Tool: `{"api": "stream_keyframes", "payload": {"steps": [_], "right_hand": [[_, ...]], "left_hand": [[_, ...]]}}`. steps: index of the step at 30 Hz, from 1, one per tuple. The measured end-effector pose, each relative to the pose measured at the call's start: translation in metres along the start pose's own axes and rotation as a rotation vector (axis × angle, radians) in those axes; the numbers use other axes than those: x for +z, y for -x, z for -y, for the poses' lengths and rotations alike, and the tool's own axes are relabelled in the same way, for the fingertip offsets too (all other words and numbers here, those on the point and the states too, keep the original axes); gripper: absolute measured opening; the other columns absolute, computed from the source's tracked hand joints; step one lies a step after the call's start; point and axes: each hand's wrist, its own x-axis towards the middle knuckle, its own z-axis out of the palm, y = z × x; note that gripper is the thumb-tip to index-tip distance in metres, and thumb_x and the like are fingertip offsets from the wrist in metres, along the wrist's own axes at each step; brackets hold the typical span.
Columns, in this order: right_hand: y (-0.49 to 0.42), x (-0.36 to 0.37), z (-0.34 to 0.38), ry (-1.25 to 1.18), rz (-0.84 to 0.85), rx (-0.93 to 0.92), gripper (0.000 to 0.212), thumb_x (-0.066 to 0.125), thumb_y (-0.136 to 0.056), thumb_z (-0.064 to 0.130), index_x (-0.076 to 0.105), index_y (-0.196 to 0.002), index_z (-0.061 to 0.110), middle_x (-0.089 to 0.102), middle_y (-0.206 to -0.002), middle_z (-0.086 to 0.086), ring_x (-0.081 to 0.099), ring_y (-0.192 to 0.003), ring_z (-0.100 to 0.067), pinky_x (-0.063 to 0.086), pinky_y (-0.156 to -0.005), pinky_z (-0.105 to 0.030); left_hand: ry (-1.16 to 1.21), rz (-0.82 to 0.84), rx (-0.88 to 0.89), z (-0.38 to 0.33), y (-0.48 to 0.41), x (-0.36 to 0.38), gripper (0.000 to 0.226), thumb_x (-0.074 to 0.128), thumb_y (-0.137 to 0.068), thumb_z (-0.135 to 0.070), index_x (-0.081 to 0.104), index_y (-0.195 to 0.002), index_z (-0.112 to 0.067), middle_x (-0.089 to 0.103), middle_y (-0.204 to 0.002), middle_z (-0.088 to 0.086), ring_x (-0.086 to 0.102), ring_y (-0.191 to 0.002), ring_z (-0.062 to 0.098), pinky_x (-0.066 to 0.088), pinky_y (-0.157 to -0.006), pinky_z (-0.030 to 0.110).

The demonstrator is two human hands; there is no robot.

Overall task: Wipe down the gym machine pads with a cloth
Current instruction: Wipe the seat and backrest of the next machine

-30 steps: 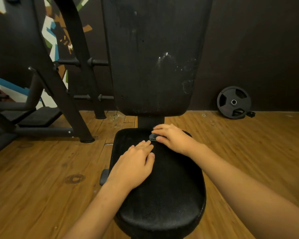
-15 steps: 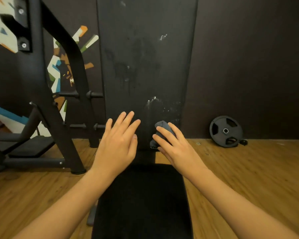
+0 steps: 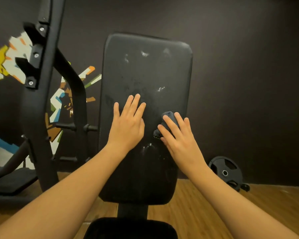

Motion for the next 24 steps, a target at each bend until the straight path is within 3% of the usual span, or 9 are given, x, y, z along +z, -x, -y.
{"api": "stream_keyframes", "payload": {"steps": [6,12,15,24], "right_hand": [[-0.046,0.017,-0.04,0.002,-0.102,0.128,0.041,0.068,-0.096,0.014,0.063,-0.135,0.006,0.049,-0.151,-0.02,0.037,-0.144,-0.047,0.024,-0.121,-0.063],[-0.083,0.02,-0.093,0.002,-0.198,0.332,0.036,0.053,-0.103,0.019,0.063,-0.133,0.001,0.053,-0.145,-0.022,0.042,-0.136,-0.051,0.038,-0.113,-0.064],[-0.106,0.021,-0.122,-0.037,-0.219,0.391,0.033,0.056,-0.104,0.016,0.063,-0.131,-0.001,0.053,-0.144,-0.024,0.041,-0.135,-0.052,0.038,-0.113,-0.062],[-0.192,0.009,-0.132,-0.317,-0.277,0.639,0.042,0.048,-0.108,0.023,0.051,-0.146,0.007,0.036,-0.16,-0.013,0.024,-0.149,-0.036,0.027,-0.117,-0.041]], "left_hand": [[-0.019,-0.081,0.006,0.002,-0.044,0.017,0.059,0.032,-0.103,-0.031,0.027,-0.16,-0.014,0.013,-0.17,0.004,0.008,-0.157,0.021,0.014,-0.122,0.059],[0.043,-0.123,-0.039,-0.019,-0.076,0.039,0.063,0.029,-0.103,-0.038,0.023,-0.162,-0.018,0.01,-0.171,0.001,0.008,-0.157,0.019,0.013,-0.124,0.058],[0.021,-0.144,-0.046,-0.024,-0.079,0.046,0.062,0.028,-0.104,-0.04,0.02,-0.162,-0.021,0.008,-0.171,0.0,0.005,-0.158,0.017,0.009,-0.125,0.056],[-0.005,-0.166,-0.044,-0.018,-0.078,0.056,0.062,0.025,-0.104,-0.042,0.019,-0.163,-0.022,0.008,-0.171,-0.001,0.004,-0.158,0.017,0.008,-0.126,0.054]]}}
